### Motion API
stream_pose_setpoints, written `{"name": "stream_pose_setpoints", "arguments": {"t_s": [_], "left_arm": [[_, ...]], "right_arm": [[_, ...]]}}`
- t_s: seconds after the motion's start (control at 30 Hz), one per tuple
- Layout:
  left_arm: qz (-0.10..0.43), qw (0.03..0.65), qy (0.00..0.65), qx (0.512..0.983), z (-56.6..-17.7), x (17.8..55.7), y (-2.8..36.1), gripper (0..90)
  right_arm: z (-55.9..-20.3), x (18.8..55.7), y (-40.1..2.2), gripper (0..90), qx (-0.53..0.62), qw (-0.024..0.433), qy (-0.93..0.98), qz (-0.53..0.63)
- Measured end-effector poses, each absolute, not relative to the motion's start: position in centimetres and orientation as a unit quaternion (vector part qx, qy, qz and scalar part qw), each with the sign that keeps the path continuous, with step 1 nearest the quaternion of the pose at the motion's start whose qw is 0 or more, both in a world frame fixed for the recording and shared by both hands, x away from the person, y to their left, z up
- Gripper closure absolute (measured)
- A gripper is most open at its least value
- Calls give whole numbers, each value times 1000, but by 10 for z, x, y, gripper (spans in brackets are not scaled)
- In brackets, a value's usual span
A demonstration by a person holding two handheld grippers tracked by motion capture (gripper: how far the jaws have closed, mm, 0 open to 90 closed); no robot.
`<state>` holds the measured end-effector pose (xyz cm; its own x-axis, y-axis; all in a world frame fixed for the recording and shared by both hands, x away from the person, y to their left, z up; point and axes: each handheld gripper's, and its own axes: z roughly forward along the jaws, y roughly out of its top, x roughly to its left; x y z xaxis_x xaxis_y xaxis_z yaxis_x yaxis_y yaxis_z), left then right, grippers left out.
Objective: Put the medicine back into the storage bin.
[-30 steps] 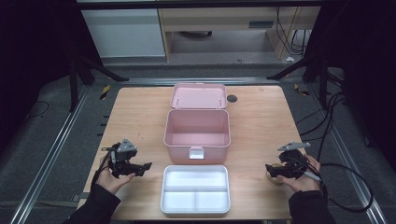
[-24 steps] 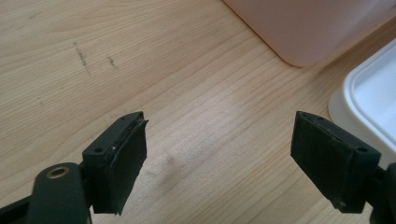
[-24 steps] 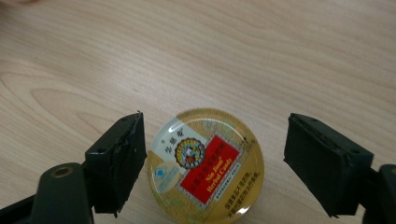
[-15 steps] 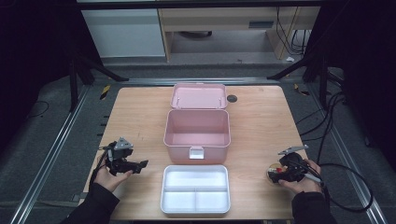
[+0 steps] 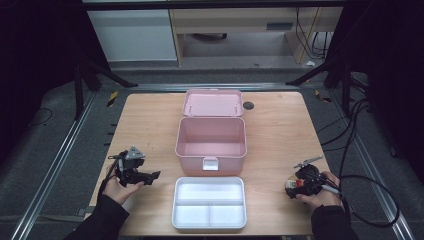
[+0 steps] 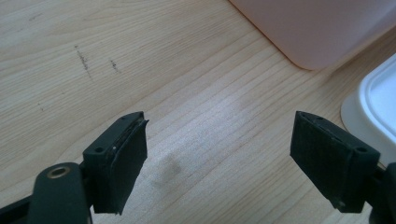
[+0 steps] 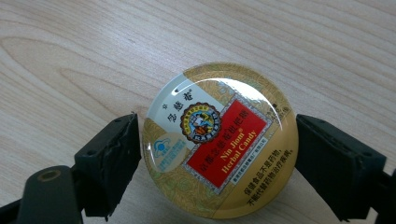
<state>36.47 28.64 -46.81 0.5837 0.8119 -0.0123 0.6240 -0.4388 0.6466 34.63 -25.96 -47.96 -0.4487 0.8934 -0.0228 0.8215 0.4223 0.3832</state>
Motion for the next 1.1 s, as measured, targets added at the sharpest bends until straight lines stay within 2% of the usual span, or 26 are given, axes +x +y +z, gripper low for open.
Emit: {"name": "stream_pose_setpoints", "arguments": {"t_s": [0.7,1.1], "left_arm": [[148,292,427,843,-473,366,284,192],[142,280,427,848,-478,367,283,191]], "right_arm": [[-480,351,-259,206,511,106,839,155],[-442,358,-252,207,494,132,835,203]]}}
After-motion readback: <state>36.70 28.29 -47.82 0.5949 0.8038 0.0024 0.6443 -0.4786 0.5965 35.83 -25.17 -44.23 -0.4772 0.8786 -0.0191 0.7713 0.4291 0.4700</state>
